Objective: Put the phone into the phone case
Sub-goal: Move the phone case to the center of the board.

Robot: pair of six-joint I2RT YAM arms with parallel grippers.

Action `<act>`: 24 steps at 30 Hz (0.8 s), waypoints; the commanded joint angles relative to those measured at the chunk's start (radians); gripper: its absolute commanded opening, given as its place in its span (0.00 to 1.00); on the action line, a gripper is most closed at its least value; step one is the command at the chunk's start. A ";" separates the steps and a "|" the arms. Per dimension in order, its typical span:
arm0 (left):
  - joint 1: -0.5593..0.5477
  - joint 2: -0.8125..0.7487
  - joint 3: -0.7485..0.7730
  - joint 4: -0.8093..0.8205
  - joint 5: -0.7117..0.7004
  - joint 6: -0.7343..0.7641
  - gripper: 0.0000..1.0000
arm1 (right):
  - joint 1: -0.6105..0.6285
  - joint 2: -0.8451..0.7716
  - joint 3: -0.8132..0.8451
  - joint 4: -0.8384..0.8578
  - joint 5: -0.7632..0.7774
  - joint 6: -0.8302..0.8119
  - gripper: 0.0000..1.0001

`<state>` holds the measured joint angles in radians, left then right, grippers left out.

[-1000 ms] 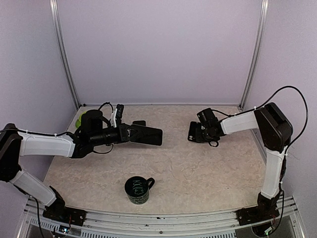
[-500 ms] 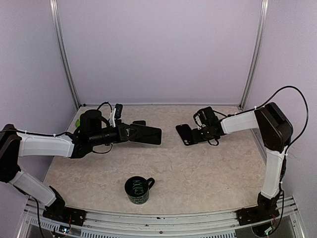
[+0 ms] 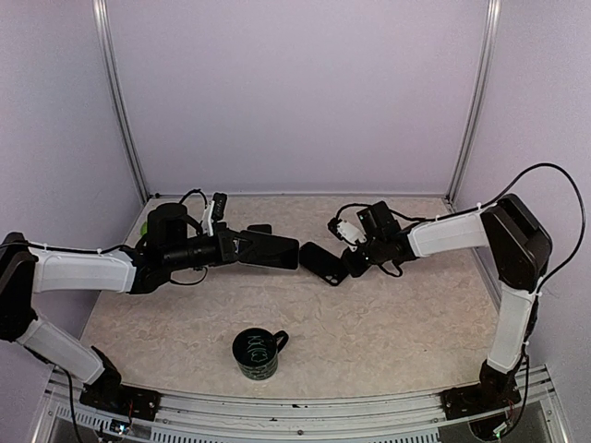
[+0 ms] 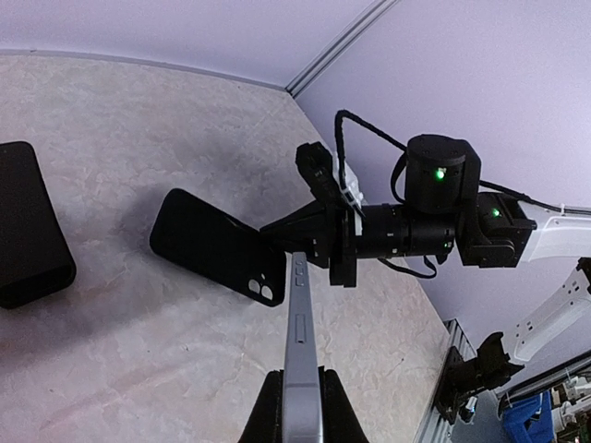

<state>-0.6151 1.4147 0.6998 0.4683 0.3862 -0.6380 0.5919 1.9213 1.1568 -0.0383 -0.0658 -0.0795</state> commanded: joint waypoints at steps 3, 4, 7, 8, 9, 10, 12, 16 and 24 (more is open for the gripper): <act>0.011 -0.052 0.009 0.004 0.021 0.028 0.00 | 0.049 -0.060 -0.072 0.035 -0.077 -0.207 0.00; 0.011 -0.056 0.004 0.003 0.022 0.027 0.00 | 0.049 -0.070 -0.081 0.036 -0.099 -0.217 0.00; 0.012 -0.060 -0.006 0.004 0.025 0.027 0.00 | 0.049 -0.090 -0.104 0.035 -0.154 -0.244 0.00; 0.011 -0.059 -0.007 0.004 0.029 0.027 0.00 | 0.049 -0.092 -0.105 0.036 -0.171 -0.252 0.00; 0.012 -0.058 -0.008 0.004 0.036 0.028 0.00 | 0.050 -0.093 -0.104 0.037 -0.185 -0.260 0.00; 0.011 -0.056 -0.007 0.003 0.044 0.028 0.00 | 0.051 -0.091 -0.100 0.034 -0.194 -0.272 0.00; 0.012 -0.051 -0.004 0.000 0.054 0.027 0.00 | 0.051 -0.084 -0.094 0.011 -0.204 -0.288 0.00; 0.012 -0.037 0.002 -0.008 0.077 0.029 0.00 | 0.052 -0.073 -0.085 -0.027 -0.213 -0.321 0.00; 0.012 -0.003 0.012 -0.003 0.110 0.022 0.00 | 0.059 -0.039 -0.056 -0.072 -0.206 -0.343 0.00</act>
<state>-0.6090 1.4044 0.6933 0.4168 0.4568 -0.6239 0.6453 1.8664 1.0664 -0.0902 -0.2668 -0.4034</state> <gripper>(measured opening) 0.070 0.006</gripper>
